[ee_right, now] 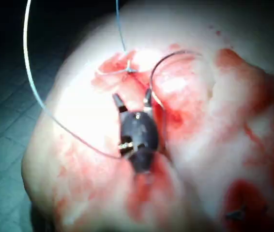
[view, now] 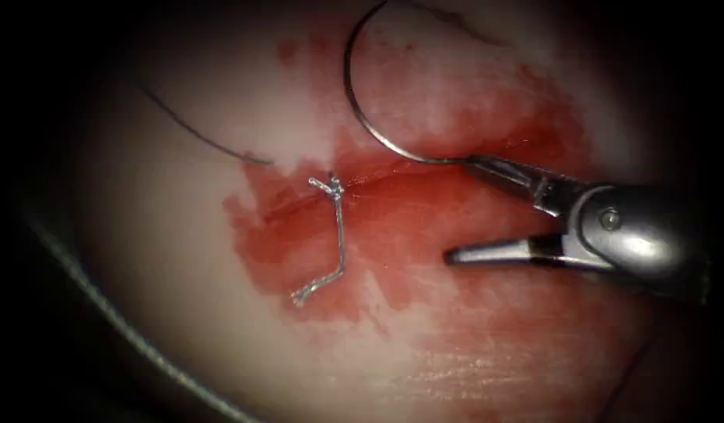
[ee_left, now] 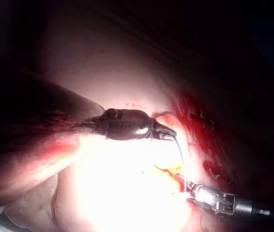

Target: Wound Closure

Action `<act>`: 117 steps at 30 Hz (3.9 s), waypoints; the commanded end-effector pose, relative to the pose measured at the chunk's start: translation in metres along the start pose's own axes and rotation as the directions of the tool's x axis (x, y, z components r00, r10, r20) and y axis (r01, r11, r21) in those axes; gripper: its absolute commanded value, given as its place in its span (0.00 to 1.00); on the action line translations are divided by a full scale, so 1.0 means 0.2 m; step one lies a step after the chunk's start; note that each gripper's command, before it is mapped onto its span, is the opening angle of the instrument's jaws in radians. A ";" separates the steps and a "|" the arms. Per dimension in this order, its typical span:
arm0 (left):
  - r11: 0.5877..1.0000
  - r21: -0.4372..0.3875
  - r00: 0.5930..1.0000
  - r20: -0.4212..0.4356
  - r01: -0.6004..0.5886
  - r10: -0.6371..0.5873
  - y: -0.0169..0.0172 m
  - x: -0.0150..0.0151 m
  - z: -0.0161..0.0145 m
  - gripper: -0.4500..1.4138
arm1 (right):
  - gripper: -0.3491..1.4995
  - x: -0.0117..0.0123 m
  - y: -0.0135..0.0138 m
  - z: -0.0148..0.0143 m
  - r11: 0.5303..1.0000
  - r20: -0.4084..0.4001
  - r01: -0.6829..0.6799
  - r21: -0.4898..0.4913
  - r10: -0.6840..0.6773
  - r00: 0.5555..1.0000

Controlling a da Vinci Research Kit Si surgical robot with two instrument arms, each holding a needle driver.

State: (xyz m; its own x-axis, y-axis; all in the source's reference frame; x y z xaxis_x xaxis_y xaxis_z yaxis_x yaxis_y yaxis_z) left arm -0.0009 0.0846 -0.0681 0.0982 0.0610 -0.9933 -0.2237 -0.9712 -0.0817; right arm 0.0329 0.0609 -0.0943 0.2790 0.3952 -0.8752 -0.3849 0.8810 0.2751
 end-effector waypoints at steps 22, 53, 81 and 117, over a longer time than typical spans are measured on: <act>0.943 0.157 0.905 0.271 0.294 -0.328 -0.004 0.042 -0.033 0.66 | 0.99 -0.002 -0.002 -0.002 1.000 0.013 0.000 0.011 0.000 1.000; 0.980 0.084 0.799 0.567 0.183 -0.198 0.084 -0.006 0.046 0.61 | 0.97 0.011 -0.011 -0.001 0.998 0.047 0.055 0.044 -0.057 0.997; 0.983 0.180 0.762 0.630 0.042 -0.147 0.087 -0.066 0.055 0.60 | 0.97 0.013 -0.018 0.007 0.997 0.051 0.077 0.031 -0.078 0.996; 0.994 0.104 0.774 0.626 0.034 -0.092 0.090 -0.064 0.049 0.05 | 0.97 0.014 -0.019 0.007 0.997 0.049 0.077 0.029 -0.078 0.996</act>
State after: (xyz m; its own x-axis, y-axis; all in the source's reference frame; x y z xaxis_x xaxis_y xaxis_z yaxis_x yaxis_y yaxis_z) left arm -0.0149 0.0681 -0.0583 -0.5099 0.2752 -0.8150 -0.3088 -0.9428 -0.1252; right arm 0.0355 0.0590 -0.0975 0.3544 0.3382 -0.8718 -0.3372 0.9158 0.2182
